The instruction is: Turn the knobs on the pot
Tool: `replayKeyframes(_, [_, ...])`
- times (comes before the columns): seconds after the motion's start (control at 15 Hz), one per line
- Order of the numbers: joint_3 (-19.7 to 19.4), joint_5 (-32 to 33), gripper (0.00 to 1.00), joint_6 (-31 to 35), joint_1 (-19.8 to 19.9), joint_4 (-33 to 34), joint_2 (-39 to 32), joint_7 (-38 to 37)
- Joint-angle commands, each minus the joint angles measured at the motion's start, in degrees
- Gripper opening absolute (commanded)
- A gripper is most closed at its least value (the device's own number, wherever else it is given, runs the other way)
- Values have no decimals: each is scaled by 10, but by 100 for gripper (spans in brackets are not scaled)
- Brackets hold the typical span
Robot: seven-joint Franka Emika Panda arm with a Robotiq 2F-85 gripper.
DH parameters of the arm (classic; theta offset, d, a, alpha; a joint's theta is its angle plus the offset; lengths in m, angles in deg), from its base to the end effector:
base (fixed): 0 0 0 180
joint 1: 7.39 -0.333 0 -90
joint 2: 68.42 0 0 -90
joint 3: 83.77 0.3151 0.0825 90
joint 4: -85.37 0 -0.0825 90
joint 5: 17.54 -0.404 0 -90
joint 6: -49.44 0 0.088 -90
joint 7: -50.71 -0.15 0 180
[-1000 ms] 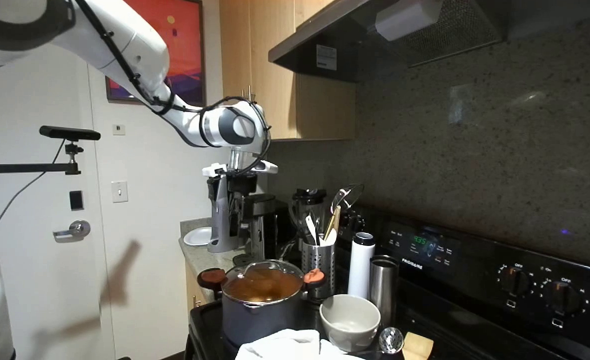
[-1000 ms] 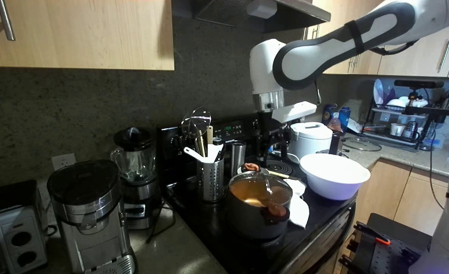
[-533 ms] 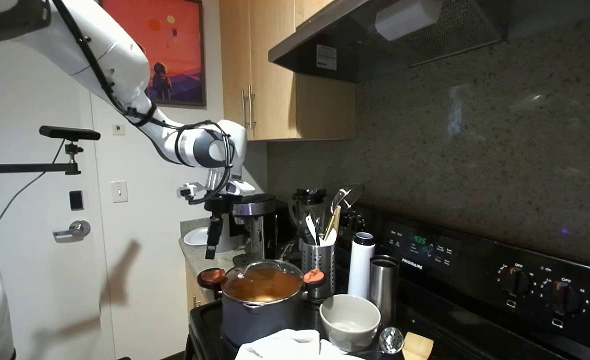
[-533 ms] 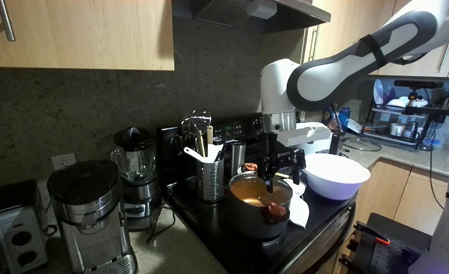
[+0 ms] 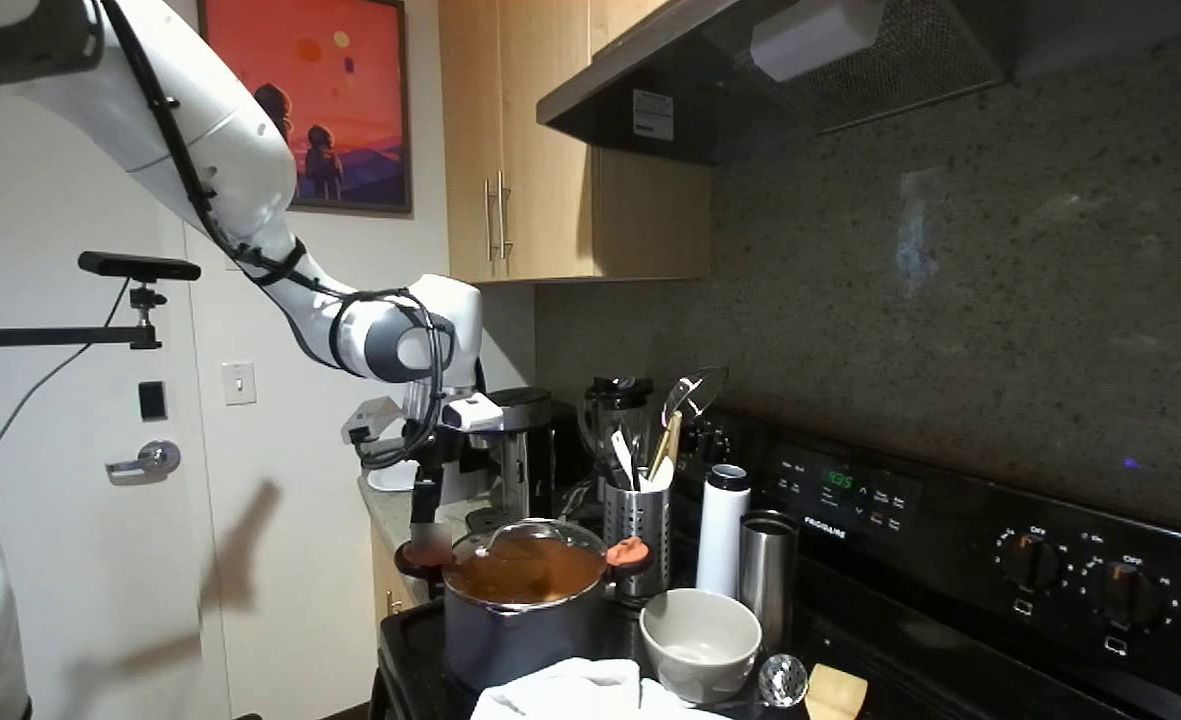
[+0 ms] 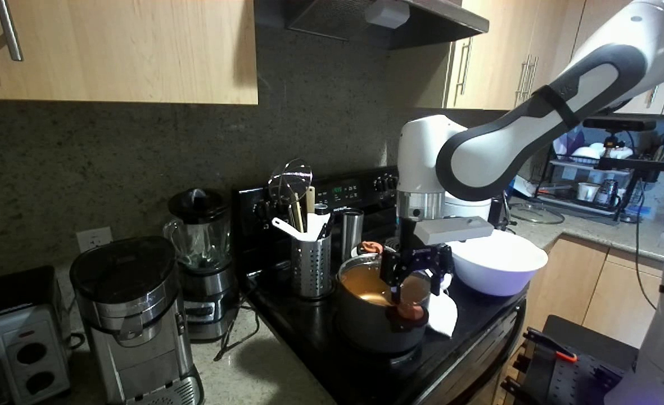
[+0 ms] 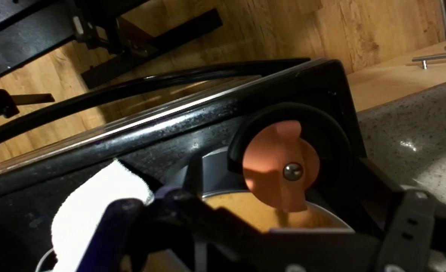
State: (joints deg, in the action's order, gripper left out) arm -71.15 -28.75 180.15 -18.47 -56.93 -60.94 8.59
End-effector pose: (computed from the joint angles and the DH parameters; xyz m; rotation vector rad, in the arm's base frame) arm 0.4207 0.1938 0.2730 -2.9983 0.6983 0.1902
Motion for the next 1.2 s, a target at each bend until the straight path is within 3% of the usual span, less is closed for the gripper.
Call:
replayKeyframes(0.0, [3,-16,100,39,-1,-20,-1,5])
replayKeyframes(0.2, [5,-12,100,32,-3,-15,-6,0])
replayKeyframes(0.27, [6,-13,93,32,-4,-14,-7,1])
replayKeyframes(0.33, [6,-14,72,32,-4,-13,-8,2])
replayKeyframes(0.47, [7,-14,68,31,-4,-12,-8,3])
replayKeyframes(0.93, [9,-7,14,34,-7,-6,-13,-3])
replayKeyframes(1.07, [10,-5,1,37,-9,-3,-15,-3])
replayKeyframes(1.13, [11,-3,0,38,-9,-2,-15,-5])
